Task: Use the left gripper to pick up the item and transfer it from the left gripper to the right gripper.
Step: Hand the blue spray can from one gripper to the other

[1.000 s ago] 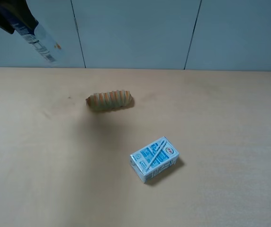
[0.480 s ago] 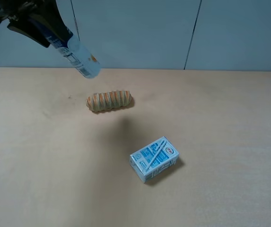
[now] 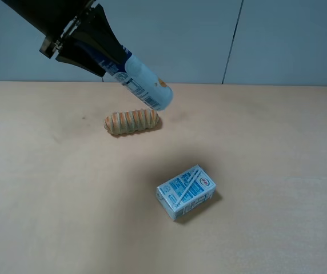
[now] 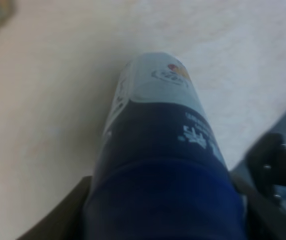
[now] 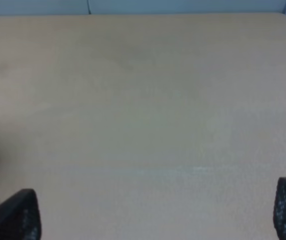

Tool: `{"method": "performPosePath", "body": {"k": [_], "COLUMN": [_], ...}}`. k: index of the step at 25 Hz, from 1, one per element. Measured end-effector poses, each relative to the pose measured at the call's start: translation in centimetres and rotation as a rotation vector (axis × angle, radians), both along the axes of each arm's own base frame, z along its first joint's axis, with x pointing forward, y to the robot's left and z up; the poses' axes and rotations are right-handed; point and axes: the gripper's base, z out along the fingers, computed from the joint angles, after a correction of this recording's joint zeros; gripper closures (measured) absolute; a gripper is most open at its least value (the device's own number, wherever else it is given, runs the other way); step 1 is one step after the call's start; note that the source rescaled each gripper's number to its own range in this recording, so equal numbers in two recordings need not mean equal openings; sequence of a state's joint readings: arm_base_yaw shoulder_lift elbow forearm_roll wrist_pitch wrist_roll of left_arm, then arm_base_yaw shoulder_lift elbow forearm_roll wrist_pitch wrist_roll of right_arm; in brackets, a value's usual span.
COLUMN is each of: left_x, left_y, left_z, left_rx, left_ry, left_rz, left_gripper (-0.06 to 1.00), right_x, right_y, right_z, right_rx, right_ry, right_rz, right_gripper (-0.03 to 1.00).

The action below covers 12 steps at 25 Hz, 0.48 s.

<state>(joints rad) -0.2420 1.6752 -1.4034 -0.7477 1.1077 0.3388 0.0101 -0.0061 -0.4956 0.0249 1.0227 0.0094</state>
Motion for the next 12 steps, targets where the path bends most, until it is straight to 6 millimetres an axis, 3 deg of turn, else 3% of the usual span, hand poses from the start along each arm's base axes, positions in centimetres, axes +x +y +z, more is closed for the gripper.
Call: {"method": "performPosePath", "body": {"k": [12], "left_x": [-1.0], "left_y": [-0.7], "left_z": [-2.6], "left_rx": [-0.143], "left_ry": [0.052], "left_rz": [-0.018], "left_gripper": [0.94], "right_x": [0.0], "right_y": [0.0], "right_z": [0.0], "right_rx": [0.0], "right_ry": [0.0], "right_rz": [0.0], "right_gripper": [-0.03]}}
